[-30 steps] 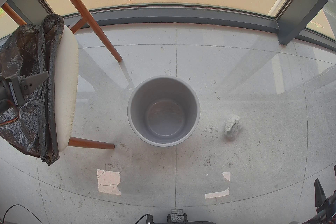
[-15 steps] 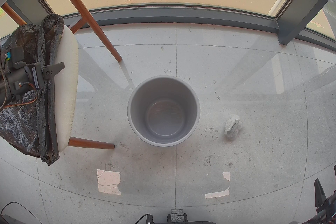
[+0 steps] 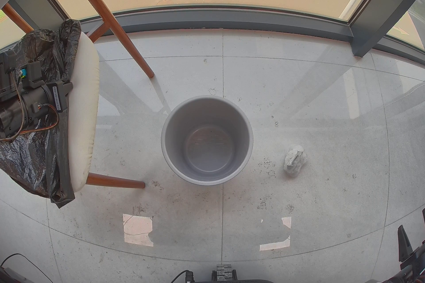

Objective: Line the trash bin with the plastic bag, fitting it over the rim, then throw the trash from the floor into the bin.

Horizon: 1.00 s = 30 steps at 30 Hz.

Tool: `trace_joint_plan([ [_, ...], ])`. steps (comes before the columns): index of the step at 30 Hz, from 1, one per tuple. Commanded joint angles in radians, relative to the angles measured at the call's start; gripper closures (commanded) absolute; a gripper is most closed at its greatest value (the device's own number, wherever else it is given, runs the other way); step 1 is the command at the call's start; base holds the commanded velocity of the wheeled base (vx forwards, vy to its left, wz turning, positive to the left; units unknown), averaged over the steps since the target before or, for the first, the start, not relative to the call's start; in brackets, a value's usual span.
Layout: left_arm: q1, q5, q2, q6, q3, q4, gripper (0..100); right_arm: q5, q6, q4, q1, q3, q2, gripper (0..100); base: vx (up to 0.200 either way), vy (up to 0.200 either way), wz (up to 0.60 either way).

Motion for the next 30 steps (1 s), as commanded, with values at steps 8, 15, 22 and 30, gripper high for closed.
trace_joint_plan([
  [8, -0.008, -0.074, -0.2, 0.0, 0.132, 0.013, 100, 0.0, 0.0, 0.0, 0.0, 0.016, -0.016, 0, 0.0, 0.0, 0.0],
  [15, -0.034, -0.253, -0.3, 0.022, 0.196, 0.011, 100, 0.0, -0.002, 0.0, 0.0, 0.016, -0.016, 0, 0.0, 0.0, 0.0],
  [22, -0.219, -0.29, -0.285, 0.089, 0.159, 0.011, 100, 0.0, -0.002, 0.0, 0.0, 0.016, -0.016, 0, 0.0, 0.0, 0.0],
  [30, -0.465, -0.279, -0.137, 0.134, 0.075, 0.007, 100, 0.0, -0.002, 0.0, -0.001, 0.016, -0.016, 0, 0.0, 0.0, 0.0],
])
